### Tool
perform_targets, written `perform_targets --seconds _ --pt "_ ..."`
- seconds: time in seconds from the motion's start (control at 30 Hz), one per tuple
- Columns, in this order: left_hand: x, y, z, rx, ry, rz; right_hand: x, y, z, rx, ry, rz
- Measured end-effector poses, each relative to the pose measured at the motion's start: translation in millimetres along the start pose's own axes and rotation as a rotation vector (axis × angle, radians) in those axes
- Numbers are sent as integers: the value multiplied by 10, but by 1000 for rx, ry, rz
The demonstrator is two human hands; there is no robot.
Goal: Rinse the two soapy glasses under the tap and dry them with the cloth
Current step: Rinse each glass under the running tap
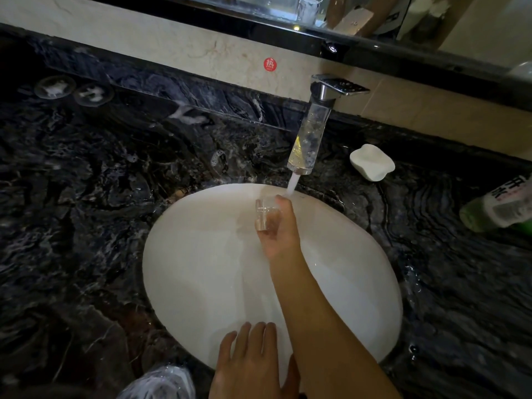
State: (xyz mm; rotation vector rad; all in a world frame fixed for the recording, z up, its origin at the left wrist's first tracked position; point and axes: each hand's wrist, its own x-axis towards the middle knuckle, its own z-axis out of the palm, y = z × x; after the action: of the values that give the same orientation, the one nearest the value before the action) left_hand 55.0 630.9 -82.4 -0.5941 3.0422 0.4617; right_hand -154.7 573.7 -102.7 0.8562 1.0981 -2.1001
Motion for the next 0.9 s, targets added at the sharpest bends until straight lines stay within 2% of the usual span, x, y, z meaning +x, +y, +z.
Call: perform_targets --seconds 0.1,0.27,0.33,0.47,0.6,0.9 --pt "14 0 -20 -3 13 -1 55 -24 1 -88 44 -47" --pt "3 10 -17 -6 -67 -50 -8 -56 -18 -242 84 -161" --pt "-17 19 -4 -8 -98 -67 -24 -46 -39 -296 50 -225" --pt "-39 37 -32 -25 -125 -97 -39 -99 -103 -750 50 -482" --pt "-50 52 -35 -3 -136 -110 -62 -228 -147 -950 -24 -608" --pt "-95 59 -12 42 -159 -123 -9 -334 -240 -1171 -84 -734"
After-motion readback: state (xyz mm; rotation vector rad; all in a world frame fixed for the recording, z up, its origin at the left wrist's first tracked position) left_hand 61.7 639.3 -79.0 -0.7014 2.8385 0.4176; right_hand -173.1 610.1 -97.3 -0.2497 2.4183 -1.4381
